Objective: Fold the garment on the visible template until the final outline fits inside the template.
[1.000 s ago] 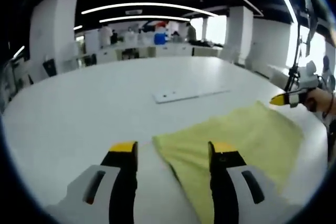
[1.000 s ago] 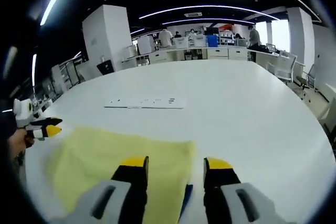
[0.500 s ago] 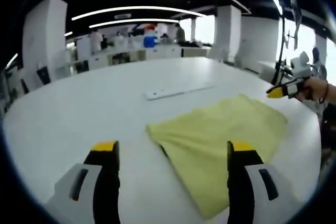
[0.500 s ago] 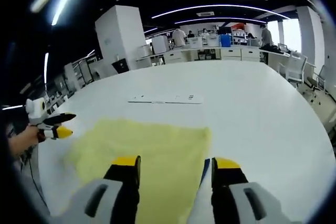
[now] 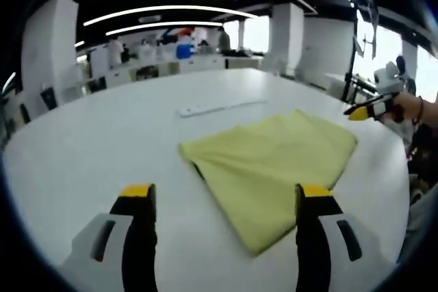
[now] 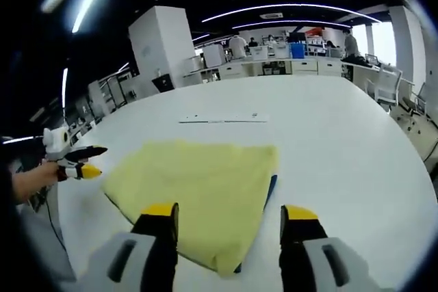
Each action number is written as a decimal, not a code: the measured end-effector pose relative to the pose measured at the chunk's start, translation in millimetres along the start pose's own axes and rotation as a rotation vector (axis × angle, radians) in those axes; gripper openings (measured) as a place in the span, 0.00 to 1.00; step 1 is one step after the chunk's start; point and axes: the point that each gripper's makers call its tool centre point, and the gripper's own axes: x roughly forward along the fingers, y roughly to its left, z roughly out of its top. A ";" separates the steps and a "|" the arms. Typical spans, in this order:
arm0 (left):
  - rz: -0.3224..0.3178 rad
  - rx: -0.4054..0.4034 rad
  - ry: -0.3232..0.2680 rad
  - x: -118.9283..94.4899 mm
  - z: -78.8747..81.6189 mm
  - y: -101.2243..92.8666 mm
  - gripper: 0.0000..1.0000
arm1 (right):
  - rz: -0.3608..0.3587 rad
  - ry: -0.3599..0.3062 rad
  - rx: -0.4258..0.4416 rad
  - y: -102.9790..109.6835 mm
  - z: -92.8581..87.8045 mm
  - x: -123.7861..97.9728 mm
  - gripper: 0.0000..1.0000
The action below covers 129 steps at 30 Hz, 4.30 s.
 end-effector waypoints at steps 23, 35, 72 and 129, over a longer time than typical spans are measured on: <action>-0.058 -0.091 0.090 -5.8 -48.4 -23.0 0.43 | -0.010 0.072 0.044 6.8 -51.2 -18.0 0.22; -0.084 -0.101 0.101 2.1 -52.9 -29.1 0.26 | -0.021 0.077 0.070 2.3 -58.9 -12.0 0.09; -0.120 -0.039 0.134 -18.7 -57.4 -40.8 0.02 | -0.038 0.124 -0.056 -4.4 -69.8 -27.6 0.00; -0.193 -0.011 0.210 -71.4 -88.1 -58.0 0.00 | 0.000 0.150 0.009 20.8 -99.4 -57.2 0.00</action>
